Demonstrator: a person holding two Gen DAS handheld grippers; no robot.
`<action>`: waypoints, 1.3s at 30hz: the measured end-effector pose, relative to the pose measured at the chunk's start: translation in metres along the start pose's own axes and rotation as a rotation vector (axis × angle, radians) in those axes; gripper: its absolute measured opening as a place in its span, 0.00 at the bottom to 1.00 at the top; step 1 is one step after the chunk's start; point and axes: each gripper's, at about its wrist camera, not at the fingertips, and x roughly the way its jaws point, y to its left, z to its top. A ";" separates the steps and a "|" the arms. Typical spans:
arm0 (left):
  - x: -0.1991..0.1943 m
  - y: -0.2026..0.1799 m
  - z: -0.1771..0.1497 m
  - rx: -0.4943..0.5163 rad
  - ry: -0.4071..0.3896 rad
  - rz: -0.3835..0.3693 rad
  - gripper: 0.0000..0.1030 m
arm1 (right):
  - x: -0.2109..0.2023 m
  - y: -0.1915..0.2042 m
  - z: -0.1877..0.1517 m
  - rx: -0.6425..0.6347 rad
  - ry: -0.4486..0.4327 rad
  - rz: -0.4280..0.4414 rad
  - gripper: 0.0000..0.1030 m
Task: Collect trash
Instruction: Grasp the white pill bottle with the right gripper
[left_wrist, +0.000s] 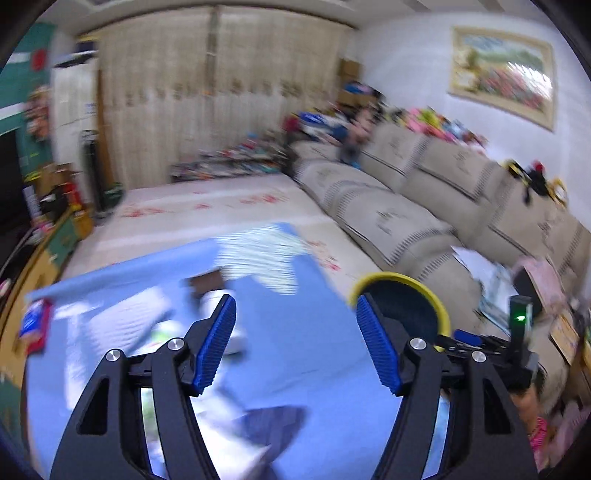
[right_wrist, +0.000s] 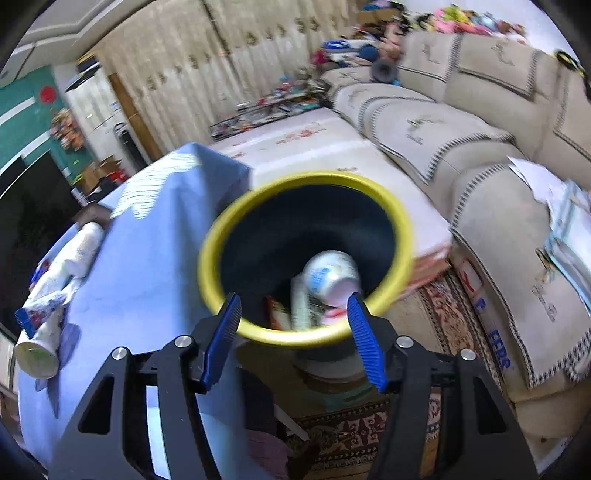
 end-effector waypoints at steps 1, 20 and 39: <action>-0.011 0.017 -0.006 -0.029 -0.023 0.028 0.68 | 0.001 0.015 0.003 -0.028 -0.001 0.016 0.56; -0.005 0.210 -0.098 -0.292 -0.102 0.398 0.72 | 0.081 0.270 0.050 -0.348 0.034 0.203 0.61; -0.002 0.195 -0.104 -0.291 -0.088 0.367 0.75 | 0.115 0.291 0.043 -0.350 0.052 0.131 0.44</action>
